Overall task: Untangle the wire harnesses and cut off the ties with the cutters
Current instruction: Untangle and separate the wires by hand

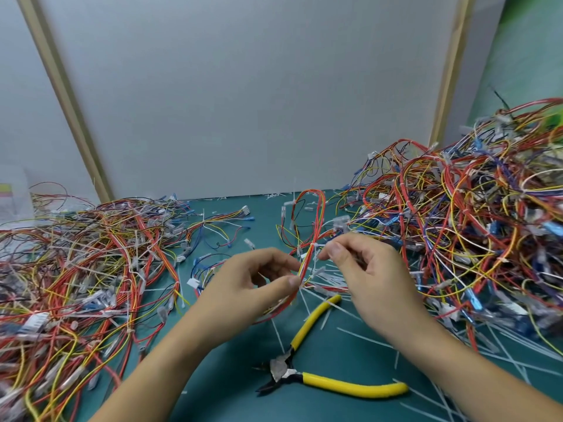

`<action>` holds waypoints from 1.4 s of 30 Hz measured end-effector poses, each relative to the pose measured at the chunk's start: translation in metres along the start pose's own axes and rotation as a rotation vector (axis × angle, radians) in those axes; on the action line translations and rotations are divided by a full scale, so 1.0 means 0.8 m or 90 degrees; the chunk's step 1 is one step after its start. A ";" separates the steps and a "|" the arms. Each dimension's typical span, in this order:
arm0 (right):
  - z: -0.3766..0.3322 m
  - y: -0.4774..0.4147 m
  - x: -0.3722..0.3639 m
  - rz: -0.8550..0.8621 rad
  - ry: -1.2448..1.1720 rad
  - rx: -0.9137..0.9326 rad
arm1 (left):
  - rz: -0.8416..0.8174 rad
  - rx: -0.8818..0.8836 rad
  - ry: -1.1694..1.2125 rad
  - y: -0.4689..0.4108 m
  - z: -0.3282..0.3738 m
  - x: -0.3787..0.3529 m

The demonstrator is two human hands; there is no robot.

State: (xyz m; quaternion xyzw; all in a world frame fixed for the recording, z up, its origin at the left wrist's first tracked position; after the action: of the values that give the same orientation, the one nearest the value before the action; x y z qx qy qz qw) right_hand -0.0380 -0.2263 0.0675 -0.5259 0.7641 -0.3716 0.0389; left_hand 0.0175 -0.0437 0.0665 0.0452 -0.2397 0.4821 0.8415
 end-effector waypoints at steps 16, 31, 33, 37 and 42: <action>-0.010 0.002 -0.001 -0.015 -0.035 0.011 | -0.041 -0.008 0.077 0.002 0.011 -0.001; -0.020 0.009 -0.018 -0.174 0.094 0.062 | 0.061 -0.035 0.198 -0.002 0.010 0.005; -0.013 0.011 -0.021 -0.192 0.019 0.018 | 0.052 -0.035 0.200 -0.001 0.010 0.002; -0.010 0.012 -0.025 -0.187 -0.063 -0.017 | 0.022 -0.031 0.228 0.000 0.008 0.000; -0.010 0.010 -0.025 -0.186 -0.092 -0.054 | 0.009 -0.021 0.213 -0.003 0.004 -0.003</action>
State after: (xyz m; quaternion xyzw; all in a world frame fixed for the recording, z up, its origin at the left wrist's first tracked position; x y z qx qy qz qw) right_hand -0.0392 -0.2040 0.0619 -0.6576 0.6898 -0.3024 0.0172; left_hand 0.0171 -0.0478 0.0688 -0.0514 -0.1044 0.4848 0.8669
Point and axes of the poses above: each hand's wrist, its own y-axis away from the middle knuckle, its own x-axis out of the back of the hand, z = x × y, the point moved 4 cm from there along -y, towards the middle knuckle, and after that the axes turned 7 degrees about x, right-handed, at the moved point
